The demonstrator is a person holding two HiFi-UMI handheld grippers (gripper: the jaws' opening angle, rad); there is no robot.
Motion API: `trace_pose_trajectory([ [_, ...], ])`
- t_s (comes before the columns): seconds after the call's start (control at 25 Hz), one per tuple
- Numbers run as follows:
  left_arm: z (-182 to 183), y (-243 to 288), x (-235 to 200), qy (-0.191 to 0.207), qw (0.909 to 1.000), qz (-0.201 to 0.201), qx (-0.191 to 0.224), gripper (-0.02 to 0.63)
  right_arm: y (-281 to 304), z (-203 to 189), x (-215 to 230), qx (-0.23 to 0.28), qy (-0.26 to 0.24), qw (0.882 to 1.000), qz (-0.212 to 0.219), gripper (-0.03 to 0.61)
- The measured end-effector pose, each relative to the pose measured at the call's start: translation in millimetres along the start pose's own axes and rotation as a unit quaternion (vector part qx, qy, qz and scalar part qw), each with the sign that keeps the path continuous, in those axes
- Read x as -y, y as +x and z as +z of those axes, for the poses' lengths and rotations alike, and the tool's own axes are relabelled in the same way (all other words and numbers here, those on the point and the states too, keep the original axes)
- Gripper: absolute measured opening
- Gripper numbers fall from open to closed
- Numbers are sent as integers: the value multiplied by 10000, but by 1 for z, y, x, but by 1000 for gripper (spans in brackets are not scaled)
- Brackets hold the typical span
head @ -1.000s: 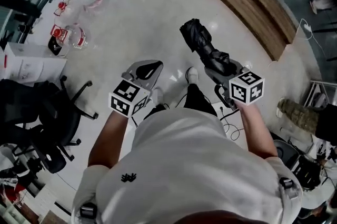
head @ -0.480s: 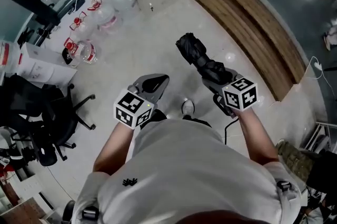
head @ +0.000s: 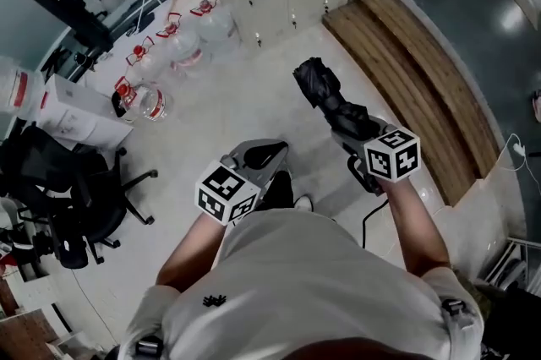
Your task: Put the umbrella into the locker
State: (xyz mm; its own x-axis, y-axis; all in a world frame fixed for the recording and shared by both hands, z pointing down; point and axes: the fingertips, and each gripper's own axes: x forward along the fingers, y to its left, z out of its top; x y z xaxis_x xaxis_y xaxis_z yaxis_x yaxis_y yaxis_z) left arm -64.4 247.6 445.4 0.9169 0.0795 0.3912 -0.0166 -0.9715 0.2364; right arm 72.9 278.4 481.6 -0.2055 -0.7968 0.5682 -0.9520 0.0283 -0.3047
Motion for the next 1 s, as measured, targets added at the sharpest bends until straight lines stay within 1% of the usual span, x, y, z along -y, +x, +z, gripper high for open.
trace_pose_trajectory([
  [0.24, 38, 31, -84, -37, 9999, 2, 96, 57, 53, 80, 45, 36, -50, 9999, -127, 244],
  [0.36, 65, 43, -128, 90, 9998, -17, 180, 57, 81, 127, 69, 35, -118, 9996, -240, 244],
  [0.48, 82, 50, -175, 202, 9996, -21, 213, 57, 114, 171, 90, 124, -132, 9992, -349, 244],
  [0.6, 94, 52, -215, 248, 9994, 17, 222, 57, 151, 206, 107, 146, -125, 9991, -380, 244],
  [0.72, 104, 50, -241, 194, 9992, 105, 331, 57, 182, 234, 122, 61, -196, 9990, -391, 244],
  [0.88, 109, 44, -275, 29, 9983, 377, 436, 57, 225, 272, 142, -22, -312, 9990, -325, 244],
  [1.0, 108, 44, -300, -139, 9974, 571, 428, 57, 258, 302, 157, -40, -351, 9991, -234, 244],
])
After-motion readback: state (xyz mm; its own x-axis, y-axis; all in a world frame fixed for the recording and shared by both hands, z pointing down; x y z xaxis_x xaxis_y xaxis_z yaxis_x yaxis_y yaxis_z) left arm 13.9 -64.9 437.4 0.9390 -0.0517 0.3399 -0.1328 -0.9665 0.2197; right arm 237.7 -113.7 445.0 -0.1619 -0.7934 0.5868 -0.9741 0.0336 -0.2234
